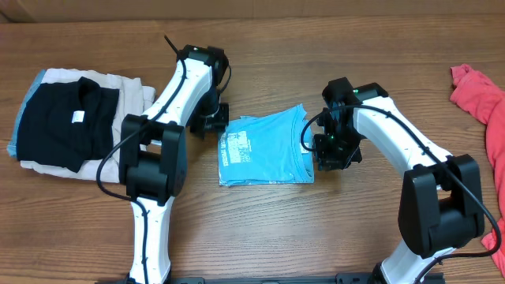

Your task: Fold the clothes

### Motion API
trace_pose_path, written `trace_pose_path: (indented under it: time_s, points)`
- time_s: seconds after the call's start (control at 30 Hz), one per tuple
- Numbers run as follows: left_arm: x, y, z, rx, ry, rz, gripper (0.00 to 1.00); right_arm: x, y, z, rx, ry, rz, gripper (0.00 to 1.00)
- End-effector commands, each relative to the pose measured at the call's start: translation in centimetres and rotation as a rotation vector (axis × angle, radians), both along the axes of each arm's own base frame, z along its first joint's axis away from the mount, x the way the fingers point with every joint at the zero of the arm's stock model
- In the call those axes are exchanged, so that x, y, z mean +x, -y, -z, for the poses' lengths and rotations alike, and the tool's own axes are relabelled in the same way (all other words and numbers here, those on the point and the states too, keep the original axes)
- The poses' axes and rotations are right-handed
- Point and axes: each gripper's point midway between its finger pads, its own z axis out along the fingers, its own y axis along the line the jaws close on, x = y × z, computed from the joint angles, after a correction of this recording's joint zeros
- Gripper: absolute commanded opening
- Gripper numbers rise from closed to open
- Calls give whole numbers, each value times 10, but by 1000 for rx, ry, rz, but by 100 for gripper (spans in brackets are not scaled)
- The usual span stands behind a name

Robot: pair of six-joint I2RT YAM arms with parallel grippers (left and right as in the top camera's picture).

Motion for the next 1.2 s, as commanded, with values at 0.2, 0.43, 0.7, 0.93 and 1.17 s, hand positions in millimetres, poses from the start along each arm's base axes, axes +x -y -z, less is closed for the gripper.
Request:
trace_pose_path:
  time_s: [0.2, 0.43, 0.7, 0.93, 1.17]
  points:
    - [87, 56, -51, -237, 421, 167, 50, -7, -42, -12, 158, 18, -76, 24]
    - [64, 61, -1, -229, 258, 174, 50, -18, -45, 13, 153, 4, -96, 27]
    - [12, 43, 36, -160, -5, 157, 53, -11, -18, 40, 14, 53, -108, 34]
    - [-36, 13, 36, -24, -218, 157, 47, 1, -11, 41, 7, 90, -84, 34]
    - [-91, 12, 10, -23, -462, 152, 36, 33, 3, 46, -60, 225, -101, 33]
